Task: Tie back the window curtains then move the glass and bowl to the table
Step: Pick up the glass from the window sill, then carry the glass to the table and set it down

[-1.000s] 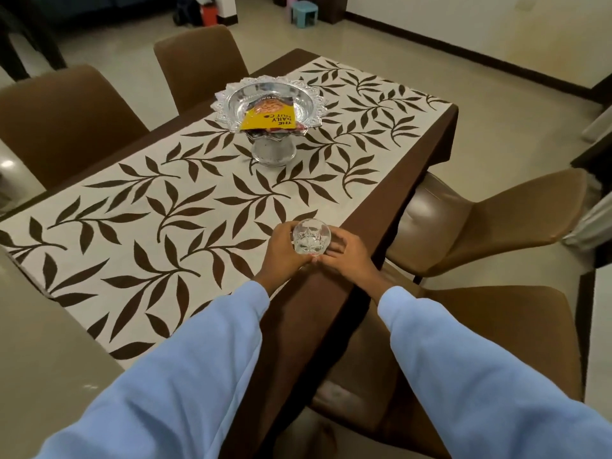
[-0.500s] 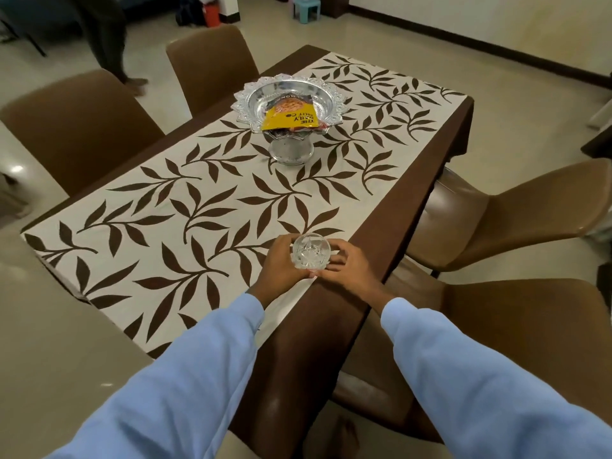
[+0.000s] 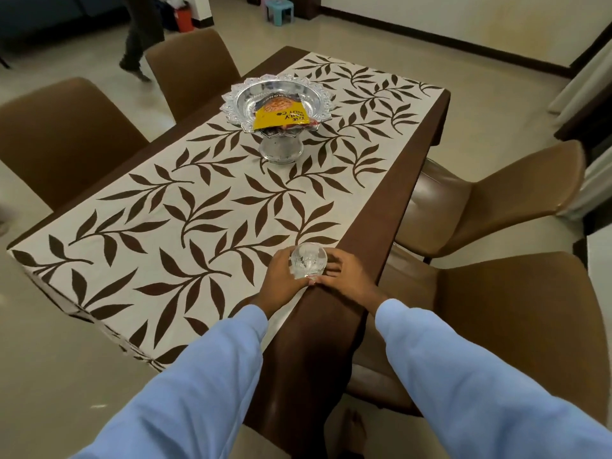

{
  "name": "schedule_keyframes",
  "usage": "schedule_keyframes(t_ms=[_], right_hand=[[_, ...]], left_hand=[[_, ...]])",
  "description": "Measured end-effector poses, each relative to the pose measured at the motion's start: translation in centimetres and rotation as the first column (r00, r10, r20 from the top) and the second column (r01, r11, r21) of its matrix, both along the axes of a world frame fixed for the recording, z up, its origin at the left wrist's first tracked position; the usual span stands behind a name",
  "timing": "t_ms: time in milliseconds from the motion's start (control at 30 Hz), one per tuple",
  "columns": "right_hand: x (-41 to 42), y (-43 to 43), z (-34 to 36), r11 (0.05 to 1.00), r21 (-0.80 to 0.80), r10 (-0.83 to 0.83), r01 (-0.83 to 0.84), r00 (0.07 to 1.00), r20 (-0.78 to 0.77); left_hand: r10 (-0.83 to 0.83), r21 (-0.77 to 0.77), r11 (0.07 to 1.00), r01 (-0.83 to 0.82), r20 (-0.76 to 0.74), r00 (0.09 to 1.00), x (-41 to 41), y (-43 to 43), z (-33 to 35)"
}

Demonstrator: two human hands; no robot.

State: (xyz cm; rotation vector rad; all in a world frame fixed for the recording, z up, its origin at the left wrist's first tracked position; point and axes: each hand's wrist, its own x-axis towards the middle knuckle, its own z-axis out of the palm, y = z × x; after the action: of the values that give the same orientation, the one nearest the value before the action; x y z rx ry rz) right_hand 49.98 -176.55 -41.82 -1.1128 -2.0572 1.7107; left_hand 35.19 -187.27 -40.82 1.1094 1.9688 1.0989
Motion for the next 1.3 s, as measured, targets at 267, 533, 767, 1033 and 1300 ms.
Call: schedule_keyframes(t_ms=[267,533,767,1033,1300], right_hand=[[-0.1,-1.1,-0.2,0.994,0.095,-0.056,0.049,0.996,0.073],[2.0,-2.1,1.6,0.966,0.179,-0.2,0.187,0.978,0.058],[9.6,-2.2,5.0,0.871,0.215,-0.442,0.441,0.896,-0.047],[24.8,-3.6,9.2,0.646,0.299,-0.684,0.702,0.707,-0.182],[44.6,-13.7,11.7,0.26,0.345,-0.883,0.902,0.367,-0.293]], left_hand=[[-0.034,0.02,0.999,0.035,-0.044,0.998,0.2,0.1,1.1],[-0.149,0.237,0.932,0.273,-0.434,0.889,2.5,2.2,4.0],[-0.396,0.232,0.821,0.521,-0.427,0.813,9.9,6.8,6.2],[-0.651,0.278,0.601,0.749,-0.372,0.661,24.8,10.5,9.2],[-0.831,0.312,0.285,0.906,-0.391,0.396,47.2,5.8,11.7]])
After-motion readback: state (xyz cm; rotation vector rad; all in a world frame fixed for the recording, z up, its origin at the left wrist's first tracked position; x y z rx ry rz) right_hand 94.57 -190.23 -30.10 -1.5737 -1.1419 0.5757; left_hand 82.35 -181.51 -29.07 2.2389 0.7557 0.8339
